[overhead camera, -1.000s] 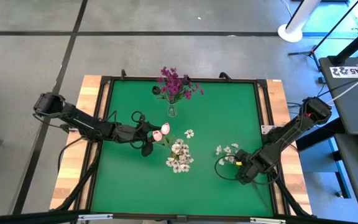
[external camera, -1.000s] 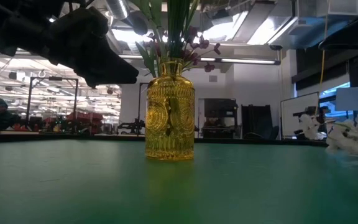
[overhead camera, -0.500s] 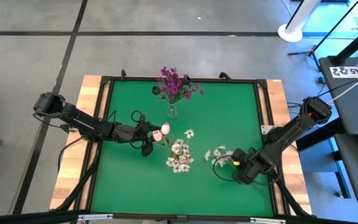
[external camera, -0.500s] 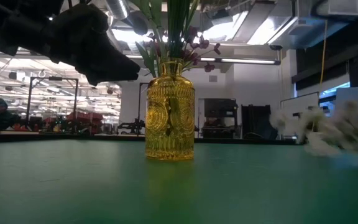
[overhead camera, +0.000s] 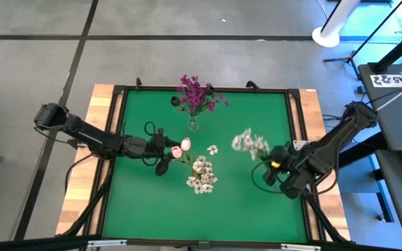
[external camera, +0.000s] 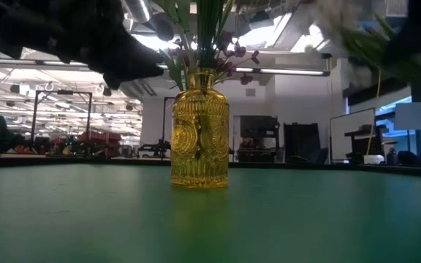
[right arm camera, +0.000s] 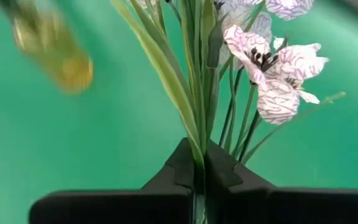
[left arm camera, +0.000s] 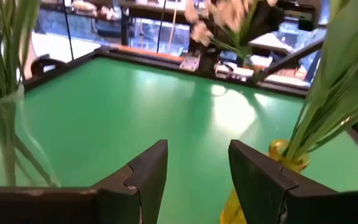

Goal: Sort flowers into vase by color
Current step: Put the white flower into the yellow vase

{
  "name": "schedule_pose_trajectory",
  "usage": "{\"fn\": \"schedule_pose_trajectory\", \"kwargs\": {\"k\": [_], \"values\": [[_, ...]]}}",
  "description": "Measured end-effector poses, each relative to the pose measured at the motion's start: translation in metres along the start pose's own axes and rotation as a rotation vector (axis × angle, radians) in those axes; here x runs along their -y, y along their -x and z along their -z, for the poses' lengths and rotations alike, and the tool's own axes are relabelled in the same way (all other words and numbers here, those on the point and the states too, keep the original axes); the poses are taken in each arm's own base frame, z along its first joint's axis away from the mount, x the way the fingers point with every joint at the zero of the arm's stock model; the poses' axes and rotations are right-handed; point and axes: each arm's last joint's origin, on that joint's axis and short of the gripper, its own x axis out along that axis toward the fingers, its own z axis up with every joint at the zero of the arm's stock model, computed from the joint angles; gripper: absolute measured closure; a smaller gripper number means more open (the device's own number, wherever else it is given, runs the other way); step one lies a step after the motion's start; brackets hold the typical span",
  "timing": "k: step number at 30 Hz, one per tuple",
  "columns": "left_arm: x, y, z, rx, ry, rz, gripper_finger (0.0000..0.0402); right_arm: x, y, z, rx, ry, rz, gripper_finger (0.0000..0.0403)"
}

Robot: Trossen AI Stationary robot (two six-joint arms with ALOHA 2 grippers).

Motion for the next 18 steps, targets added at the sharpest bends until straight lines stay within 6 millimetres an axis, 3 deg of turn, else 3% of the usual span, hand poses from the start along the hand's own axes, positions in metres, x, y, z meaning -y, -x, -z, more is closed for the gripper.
{"fn": "schedule_pose_trajectory", "kwargs": {"k": [13, 18], "values": [[-0.002, 0.019, -0.027, 0.136, -0.047, 0.025, 0.0234, 0.025, 0.028, -0.033, 0.765, 0.027, 0.142, 0.0393], [-0.003, 0.026, -0.036, 0.181, -0.055, 0.029, 0.0234, 0.027, 0.028, -0.037, 0.806, 0.019, 0.171, 0.0397]]}}
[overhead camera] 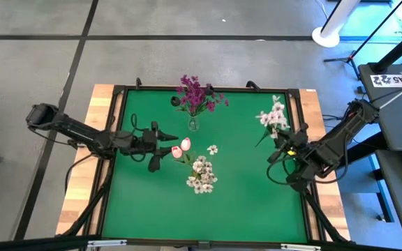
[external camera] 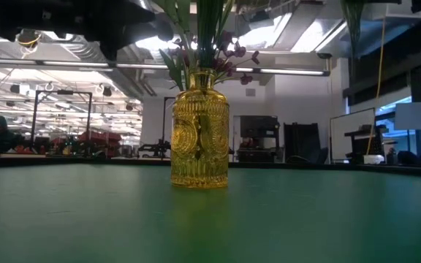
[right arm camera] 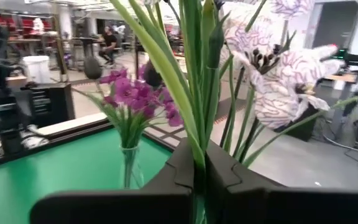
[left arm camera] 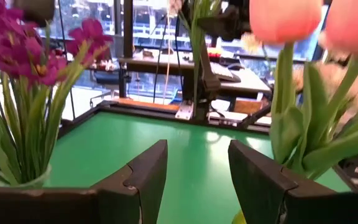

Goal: Sort flowers into vase by color
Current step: Put the white flower into the yellow vase

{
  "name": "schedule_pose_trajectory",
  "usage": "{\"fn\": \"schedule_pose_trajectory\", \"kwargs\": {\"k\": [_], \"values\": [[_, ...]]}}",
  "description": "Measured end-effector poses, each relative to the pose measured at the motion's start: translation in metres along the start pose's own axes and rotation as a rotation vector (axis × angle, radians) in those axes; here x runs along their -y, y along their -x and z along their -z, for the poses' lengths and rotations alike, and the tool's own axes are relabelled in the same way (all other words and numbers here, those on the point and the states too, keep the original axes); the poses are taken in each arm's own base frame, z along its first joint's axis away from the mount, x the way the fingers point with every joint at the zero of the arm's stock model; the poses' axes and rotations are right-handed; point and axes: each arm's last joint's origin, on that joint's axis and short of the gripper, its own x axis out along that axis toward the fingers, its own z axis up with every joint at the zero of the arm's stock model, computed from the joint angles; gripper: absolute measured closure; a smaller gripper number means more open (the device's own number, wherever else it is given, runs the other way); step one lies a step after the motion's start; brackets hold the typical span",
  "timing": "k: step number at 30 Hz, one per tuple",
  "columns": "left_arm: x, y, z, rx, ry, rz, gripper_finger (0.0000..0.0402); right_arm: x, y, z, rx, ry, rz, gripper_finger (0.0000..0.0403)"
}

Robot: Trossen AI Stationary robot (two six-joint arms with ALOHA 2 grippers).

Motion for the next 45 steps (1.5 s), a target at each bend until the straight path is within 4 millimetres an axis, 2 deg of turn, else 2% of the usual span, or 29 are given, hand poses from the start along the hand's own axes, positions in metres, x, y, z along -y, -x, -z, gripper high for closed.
{"fn": "schedule_pose_trajectory", "kwargs": {"k": [5, 11, 16, 21, 26, 30, 35, 41, 45], "values": [[-0.001, 0.005, -0.006, 0.026, 0.011, 0.001, 0.0234, -0.004, -0.008, -0.001, -0.027, -0.021, 0.035, 0.0395], [-0.002, 0.005, -0.005, 0.009, 0.004, -0.003, 0.0234, -0.027, -0.02, -0.005, -0.157, 0.024, -0.042, 0.0399], [-0.002, 0.005, -0.004, -0.001, 0.001, -0.004, 0.0234, -0.047, -0.04, -0.015, -0.251, 0.059, -0.242, 0.0397], [-0.002, 0.005, -0.004, -0.003, 0.001, -0.004, 0.0234, -0.059, -0.063, -0.025, -0.215, 0.14, -0.451, 0.0397], [-0.002, 0.005, -0.003, -0.009, -0.006, -0.005, 0.0234, -0.057, -0.084, -0.039, -0.093, 0.226, -0.552, 0.0396], [-0.002, 0.005, -0.002, -0.018, -0.045, -0.011, 0.0234, -0.051, -0.103, -0.049, 0.062, 0.221, -0.604, 0.0396], [-0.006, 0.007, -0.001, -0.039, -0.12, -0.098, 0.0234, -0.042, -0.127, -0.051, 0.199, 0.234, -0.714, 0.0396], [-0.022, 0.009, -0.008, -0.031, -0.15, -0.203, 0.0234, -0.032, -0.156, -0.048, 0.241, 0.224, -0.705, 0.0396], [-0.039, 0.01, -0.01, -0.053, -0.146, -0.29, 0.0234, -0.028, -0.174, -0.046, 0.294, 0.216, -0.717, 0.0396]]}}
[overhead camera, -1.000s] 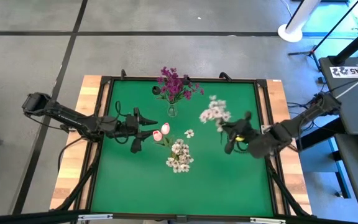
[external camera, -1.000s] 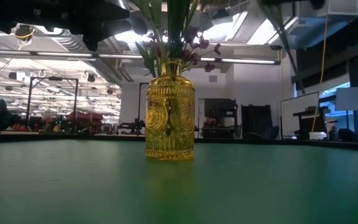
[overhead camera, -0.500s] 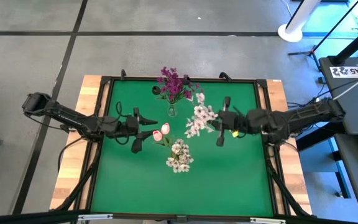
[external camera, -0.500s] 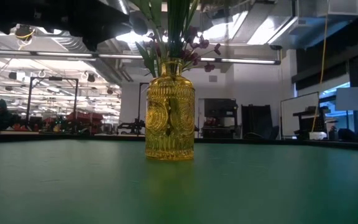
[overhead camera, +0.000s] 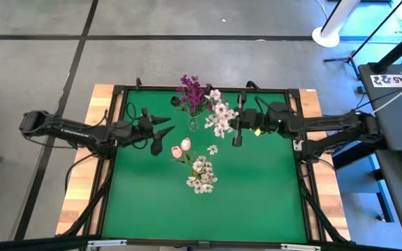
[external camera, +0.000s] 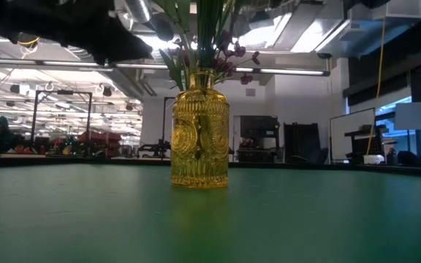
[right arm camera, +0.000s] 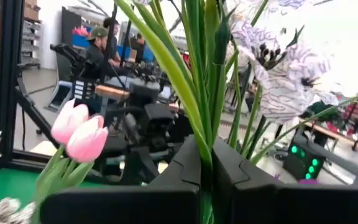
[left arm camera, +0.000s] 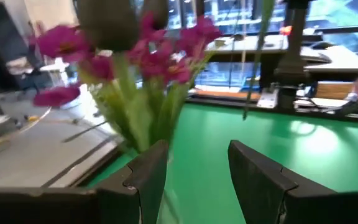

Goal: Sort flowers into vase by color
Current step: Put the white flower into the yellow vase

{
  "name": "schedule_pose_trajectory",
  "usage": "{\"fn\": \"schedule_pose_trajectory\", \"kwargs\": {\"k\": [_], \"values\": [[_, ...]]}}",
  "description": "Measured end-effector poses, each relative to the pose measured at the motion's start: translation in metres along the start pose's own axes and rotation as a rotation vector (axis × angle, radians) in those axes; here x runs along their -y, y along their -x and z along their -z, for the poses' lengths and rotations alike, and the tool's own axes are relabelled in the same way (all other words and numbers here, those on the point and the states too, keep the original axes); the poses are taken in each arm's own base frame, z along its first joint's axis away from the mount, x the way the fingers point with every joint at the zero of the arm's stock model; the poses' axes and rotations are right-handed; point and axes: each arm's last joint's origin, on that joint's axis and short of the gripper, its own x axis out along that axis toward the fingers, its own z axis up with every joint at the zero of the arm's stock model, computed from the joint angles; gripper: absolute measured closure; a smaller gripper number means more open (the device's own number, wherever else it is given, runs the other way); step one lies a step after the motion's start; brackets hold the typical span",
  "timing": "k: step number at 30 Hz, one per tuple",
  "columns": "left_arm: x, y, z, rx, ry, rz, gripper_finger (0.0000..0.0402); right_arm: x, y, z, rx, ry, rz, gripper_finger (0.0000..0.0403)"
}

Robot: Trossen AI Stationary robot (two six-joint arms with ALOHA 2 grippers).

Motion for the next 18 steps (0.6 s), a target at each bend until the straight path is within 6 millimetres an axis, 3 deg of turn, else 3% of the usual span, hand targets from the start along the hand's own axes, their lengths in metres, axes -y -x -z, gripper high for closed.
{"fn": "schedule_pose_trajectory", "kwargs": {"k": [9, 18], "values": [[-0.026, -0.012, 0.007, -0.067, 0.052, 0.057, 0.0234, 0.031, -0.009, 0.015, 0.07, 0.035, 0.02, 0.0395], [-0.046, -0.018, 0.009, -0.082, 0.098, 0.15, 0.0234, 0.04, -0.018, 0.024, 0.137, 0.055, 0.025, 0.0395]]}}
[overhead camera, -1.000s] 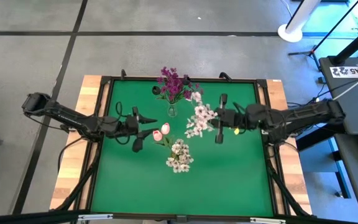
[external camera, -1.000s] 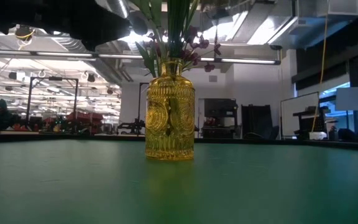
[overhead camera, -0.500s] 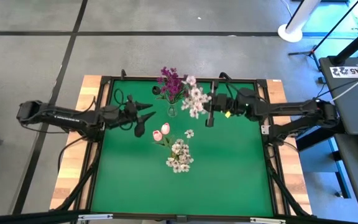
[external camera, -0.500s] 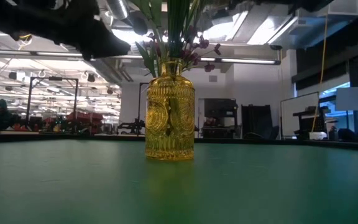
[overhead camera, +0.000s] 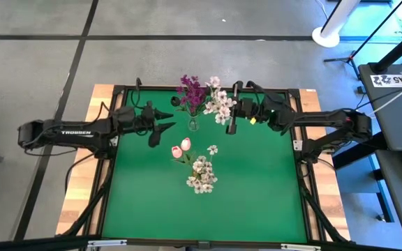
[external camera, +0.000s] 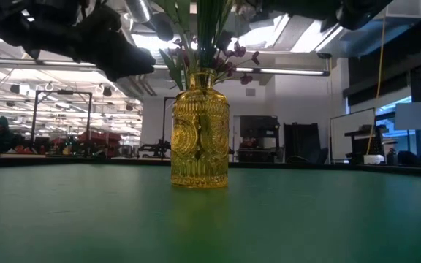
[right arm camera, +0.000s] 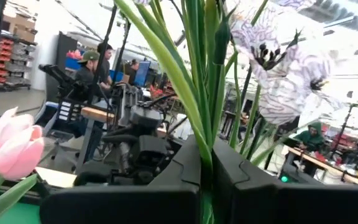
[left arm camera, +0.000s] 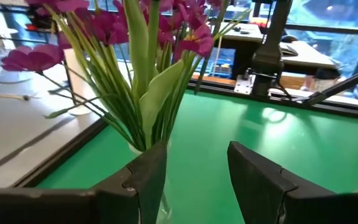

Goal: Sort flowers into vase by color
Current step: Put the white flower into the yellow vase

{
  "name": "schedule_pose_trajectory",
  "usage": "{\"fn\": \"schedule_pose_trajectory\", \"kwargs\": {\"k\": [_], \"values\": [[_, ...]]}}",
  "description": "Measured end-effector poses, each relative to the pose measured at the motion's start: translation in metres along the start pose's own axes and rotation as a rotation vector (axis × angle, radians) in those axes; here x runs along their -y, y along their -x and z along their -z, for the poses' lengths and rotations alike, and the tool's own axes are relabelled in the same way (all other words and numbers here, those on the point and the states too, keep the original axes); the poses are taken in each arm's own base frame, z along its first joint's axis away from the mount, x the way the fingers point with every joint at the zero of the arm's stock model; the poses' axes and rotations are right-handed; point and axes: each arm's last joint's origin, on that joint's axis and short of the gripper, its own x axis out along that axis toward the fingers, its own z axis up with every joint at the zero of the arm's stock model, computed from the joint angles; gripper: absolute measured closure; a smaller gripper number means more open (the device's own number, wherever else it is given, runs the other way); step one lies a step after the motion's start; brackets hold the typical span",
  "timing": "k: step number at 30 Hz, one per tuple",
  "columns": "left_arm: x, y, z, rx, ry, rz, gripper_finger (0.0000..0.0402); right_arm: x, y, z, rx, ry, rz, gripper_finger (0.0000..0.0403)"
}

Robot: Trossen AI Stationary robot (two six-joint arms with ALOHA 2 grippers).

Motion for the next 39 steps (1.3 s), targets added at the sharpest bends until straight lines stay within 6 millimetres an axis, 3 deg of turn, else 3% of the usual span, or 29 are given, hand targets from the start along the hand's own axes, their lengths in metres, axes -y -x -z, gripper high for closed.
{"fn": "schedule_pose_trajectory", "kwargs": {"k": [9, 13, 21, 27, 39], "values": [[-0.005, 0.0, 0.002, -0.023, 0.01, 0.033, 0.0234, -0.001, 0.001, -0.002, 0.002, -0.042, -0.028, 0.0395], [-0.005, 0.0, 0.004, -0.048, 0.027, 0.032, 0.0234, -0.001, 0.01, -0.009, -0.084, -0.102, -0.048, 0.0395], [-0.001, 0.0, 0.005, -0.055, 0.057, 0.054, 0.0234, -0.013, 0.048, -0.061, -0.109, -0.163, -0.076, 0.0395], [0.008, 0.001, 0.005, -0.05, 0.078, 0.1, 0.0234, -0.036, 0.066, -0.087, -0.084, -0.237, -0.202, 0.0395], [0.052, 0.009, -0.004, -0.028, 0.131, 0.37, 0.0234, -0.106, 0.06, -0.085, -0.156, -0.277, -0.402, 0.0395]]}}
